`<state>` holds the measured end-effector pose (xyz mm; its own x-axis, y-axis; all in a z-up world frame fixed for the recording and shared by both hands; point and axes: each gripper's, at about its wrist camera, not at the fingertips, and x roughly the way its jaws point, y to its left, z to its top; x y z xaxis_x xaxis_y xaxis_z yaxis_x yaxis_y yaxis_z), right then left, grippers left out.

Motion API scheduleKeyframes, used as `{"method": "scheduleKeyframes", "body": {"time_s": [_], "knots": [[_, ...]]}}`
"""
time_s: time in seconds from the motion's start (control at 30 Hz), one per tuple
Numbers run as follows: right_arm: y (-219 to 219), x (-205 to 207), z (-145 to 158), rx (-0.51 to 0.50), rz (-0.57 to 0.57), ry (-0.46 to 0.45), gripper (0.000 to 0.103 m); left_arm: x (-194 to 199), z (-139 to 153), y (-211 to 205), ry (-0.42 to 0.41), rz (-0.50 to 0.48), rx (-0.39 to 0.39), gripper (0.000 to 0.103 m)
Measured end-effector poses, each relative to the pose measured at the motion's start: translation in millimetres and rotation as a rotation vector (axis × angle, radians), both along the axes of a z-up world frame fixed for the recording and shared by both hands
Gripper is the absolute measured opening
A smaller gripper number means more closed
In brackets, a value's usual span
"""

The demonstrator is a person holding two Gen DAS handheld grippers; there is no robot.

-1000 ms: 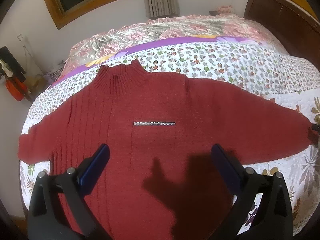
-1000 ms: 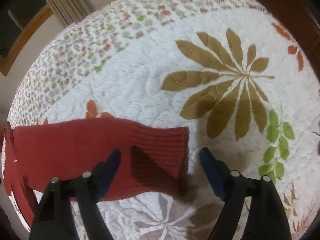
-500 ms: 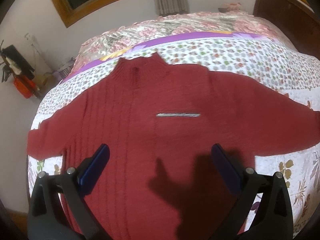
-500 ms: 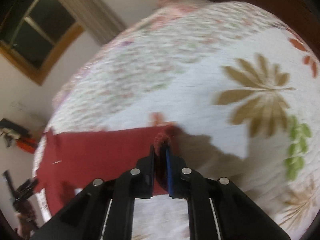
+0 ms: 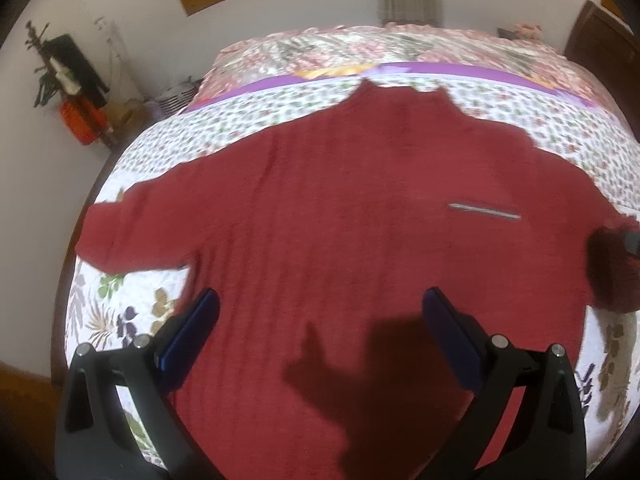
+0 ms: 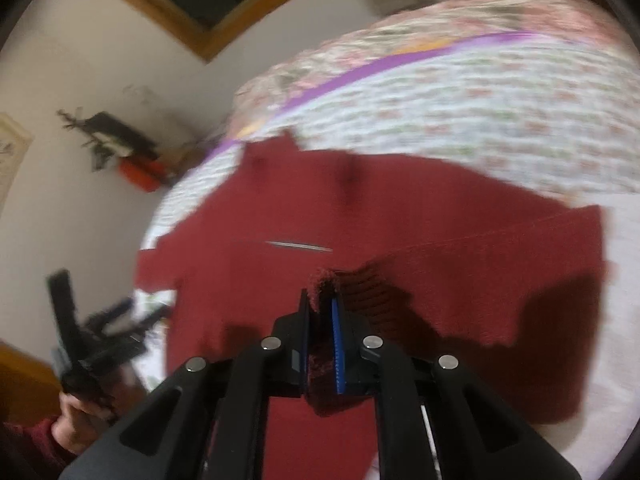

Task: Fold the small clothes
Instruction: 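Fold the gripped sleeve across the sweater body with the right tool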

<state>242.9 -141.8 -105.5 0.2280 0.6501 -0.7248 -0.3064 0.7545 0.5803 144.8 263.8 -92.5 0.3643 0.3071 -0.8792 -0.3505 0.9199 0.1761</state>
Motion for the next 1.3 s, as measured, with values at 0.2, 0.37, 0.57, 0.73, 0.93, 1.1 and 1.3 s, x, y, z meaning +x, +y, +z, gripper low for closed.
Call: {"method": "scheduleKeyframes", "body": {"time_s": [0.2,0.37,0.57,0.73,0.93,1.1,1.3], "knots": [[81.2,7.0,-12.5,-0.002,0.076,0.014,0.022,-11.9,-5.9,24.0,0.008,0.019,-0.021,0.1],[69.6,4.6,-23.6,0.007,0.018,0.045,0.037,-10.3,-15.5,21.0,0.024,-0.033,-0.063,0.1],[0.0,-5.1,-7.6,-0.14,-0.117,-0.033,0.037,10.4,-31.7,-14.6,0.02,-0.095,-0.198,0.1],[-51.3,-24.6,-10.6,-0.189,-0.178,-0.037,0.037,40.4,-55.3,-59.8,0.043,-0.152,-0.329,0.1],[-74.8,-44.2,-16.7,-0.216,-0.188,-0.047,0.038,65.3,-86.7,-87.9,0.1,-0.122,-0.432,0.1],[-82.9,-55.6,-20.3,-0.216,-0.196,-0.05,0.038,79.3,-105.3,-102.0,0.131,-0.07,-0.479,0.099],[-82.9,-60.3,-23.8,-0.23,-0.187,-0.052,0.038,79.8,-106.2,-122.5,0.129,-0.098,-0.512,0.055]]}}
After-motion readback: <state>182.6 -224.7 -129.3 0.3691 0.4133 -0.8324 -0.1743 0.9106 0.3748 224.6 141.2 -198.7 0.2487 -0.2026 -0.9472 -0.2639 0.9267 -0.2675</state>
